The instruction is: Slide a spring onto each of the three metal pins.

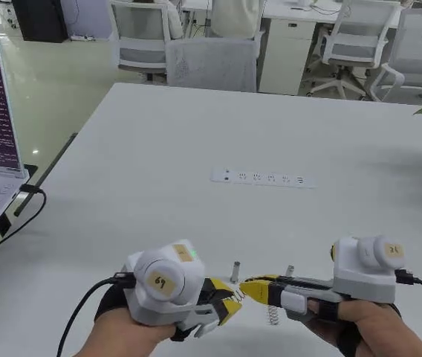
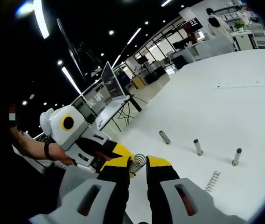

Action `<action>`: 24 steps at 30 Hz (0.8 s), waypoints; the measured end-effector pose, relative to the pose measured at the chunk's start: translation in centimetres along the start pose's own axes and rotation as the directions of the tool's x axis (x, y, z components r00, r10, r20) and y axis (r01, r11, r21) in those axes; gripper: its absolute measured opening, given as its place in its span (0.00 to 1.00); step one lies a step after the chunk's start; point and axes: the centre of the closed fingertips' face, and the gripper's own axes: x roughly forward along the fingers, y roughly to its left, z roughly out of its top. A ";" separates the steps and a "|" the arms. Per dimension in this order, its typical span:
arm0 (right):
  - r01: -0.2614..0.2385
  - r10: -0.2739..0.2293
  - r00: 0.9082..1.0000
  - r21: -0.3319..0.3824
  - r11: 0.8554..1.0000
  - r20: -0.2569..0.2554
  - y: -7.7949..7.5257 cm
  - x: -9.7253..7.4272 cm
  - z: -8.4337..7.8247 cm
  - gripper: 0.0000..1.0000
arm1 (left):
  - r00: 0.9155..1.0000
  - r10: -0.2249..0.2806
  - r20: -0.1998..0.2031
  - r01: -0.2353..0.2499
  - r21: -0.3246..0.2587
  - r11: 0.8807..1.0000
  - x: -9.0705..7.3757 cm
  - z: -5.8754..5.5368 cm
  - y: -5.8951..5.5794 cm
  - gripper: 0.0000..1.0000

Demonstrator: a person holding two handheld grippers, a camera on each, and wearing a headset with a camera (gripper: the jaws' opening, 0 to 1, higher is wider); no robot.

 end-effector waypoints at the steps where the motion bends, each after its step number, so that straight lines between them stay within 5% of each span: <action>1: -0.004 0.003 1.000 -0.008 1.000 -0.008 0.2 0.0 0.1 0.11 | 1.000 -0.003 0.005 0.003 0.001 1.000 0.0 0.0 0.0 0.02; 24: -0.015 -0.001 0.994 -0.150 0.989 -0.110 1.1 0.2 0.9 0.09 | 0.997 -0.036 0.067 0.036 0.001 0.999 0.0 1.2 -0.3 0.02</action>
